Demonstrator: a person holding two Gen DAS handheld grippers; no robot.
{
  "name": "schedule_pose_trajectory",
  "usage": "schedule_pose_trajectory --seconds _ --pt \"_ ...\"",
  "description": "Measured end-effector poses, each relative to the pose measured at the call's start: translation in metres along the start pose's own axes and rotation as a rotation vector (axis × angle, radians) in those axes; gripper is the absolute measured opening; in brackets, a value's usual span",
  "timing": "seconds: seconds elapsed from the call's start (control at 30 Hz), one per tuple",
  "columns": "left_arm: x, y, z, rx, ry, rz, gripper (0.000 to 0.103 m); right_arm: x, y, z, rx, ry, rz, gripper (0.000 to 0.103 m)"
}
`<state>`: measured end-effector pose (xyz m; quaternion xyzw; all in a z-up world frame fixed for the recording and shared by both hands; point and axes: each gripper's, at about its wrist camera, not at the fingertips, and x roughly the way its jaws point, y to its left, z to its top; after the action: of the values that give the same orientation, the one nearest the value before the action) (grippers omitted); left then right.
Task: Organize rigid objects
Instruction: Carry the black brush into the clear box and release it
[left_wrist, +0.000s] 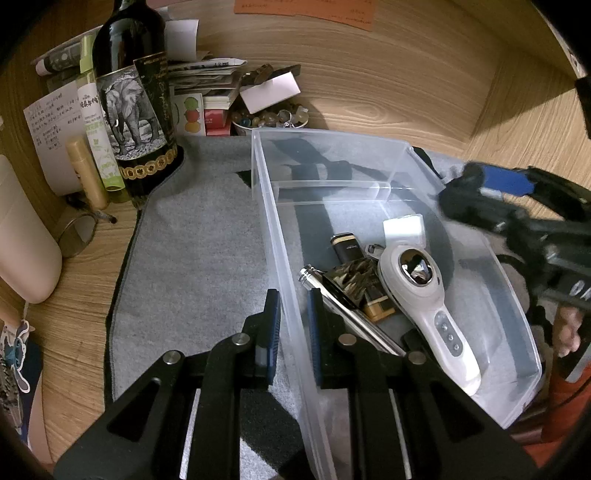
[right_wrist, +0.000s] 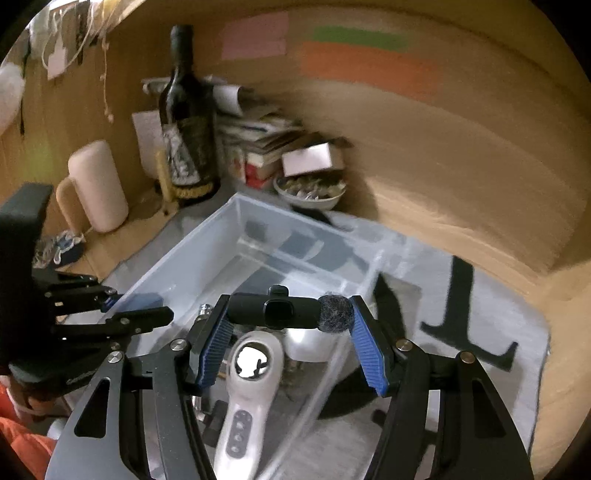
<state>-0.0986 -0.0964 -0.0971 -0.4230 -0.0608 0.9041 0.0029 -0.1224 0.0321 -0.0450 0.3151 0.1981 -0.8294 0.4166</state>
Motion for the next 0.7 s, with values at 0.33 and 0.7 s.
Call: schedule_pose_trajectory --seconds 0.33,0.7 --pt "0.0 0.001 0.001 -0.005 0.001 -0.007 0.014 0.029 0.005 0.0 -0.007 0.113 0.023 0.074" --pt "-0.005 0.001 0.005 0.016 -0.017 0.009 0.014 -0.002 -0.001 -0.005 0.023 0.04 -0.008 0.084"
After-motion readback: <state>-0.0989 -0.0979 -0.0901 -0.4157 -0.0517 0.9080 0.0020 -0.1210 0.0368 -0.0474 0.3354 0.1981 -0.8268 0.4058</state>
